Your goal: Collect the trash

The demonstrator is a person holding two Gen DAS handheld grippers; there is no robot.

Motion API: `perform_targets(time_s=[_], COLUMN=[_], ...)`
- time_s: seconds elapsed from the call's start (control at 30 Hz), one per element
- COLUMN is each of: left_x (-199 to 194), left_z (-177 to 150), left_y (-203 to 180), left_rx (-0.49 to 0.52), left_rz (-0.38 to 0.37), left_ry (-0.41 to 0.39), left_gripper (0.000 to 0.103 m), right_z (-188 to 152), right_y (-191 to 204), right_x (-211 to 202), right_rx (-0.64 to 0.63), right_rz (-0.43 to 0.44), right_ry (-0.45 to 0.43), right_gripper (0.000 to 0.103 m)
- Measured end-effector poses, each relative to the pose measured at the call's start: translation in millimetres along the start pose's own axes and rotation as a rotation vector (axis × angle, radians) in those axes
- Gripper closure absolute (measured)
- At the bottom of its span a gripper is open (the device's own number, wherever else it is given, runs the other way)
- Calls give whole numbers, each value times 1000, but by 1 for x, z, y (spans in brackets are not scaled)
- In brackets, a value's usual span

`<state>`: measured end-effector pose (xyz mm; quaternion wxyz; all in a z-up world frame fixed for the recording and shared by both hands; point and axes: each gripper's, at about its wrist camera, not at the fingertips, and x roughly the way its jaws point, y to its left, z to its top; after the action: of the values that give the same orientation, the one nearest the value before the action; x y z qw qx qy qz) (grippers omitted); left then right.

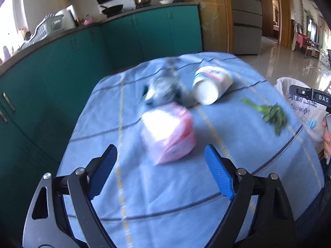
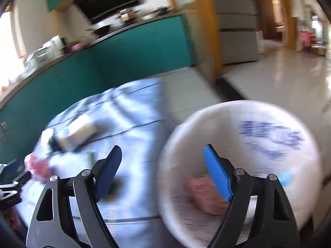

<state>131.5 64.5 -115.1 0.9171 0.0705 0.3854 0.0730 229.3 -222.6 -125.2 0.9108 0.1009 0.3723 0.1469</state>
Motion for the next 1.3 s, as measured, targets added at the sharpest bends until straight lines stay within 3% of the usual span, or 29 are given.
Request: perform_targets(time_s=[0.13,0.37,0.43,0.5,0.57,0.67,0.93,1.0,1.07,1.17,1.3], left_x=[-4,-11,-11,-9,-9,-11,3,10,15,27,43], left_z=[-14,-23,-26,-28,-30,-28,-18,-12,-7,7,20], left_y=[20,26,29,33,37,41,38,30,26,19,9], left_rx=[-9,-12,-10,-19,-31,-35,-49,-37,-38,-45,-42], left_rz=[-40,-109,-110,-117,-135,-145,-241,-266,-270,-263,-246], left_ry=[14,-15,-19,-12,-10,-23,4,12,15,19,39], left_gripper=[13,12,12,12,12,12,9,9,9,9,8], right_z=[-12,-20,-21,-24,-26,-34,-63,-65,-63,-60,-66], right_y=[51,110,117,126,128,129,142,143,141,135,134], right_x=[21,53,51,47,41,22,-26,-33,-33,-26,-21], right_rx=[-121,-258,-273,-294,-277,-256,-202,-211,-216,-197,-216], right_rz=[29,-46,-50,-65,-68,-57,-41,-48,-74,-92,-96], right_ry=[117,247,252,257,264,248,222,208,197,209,237], right_gripper=[23,24,34,60,76,79,78,61,53,44,41])
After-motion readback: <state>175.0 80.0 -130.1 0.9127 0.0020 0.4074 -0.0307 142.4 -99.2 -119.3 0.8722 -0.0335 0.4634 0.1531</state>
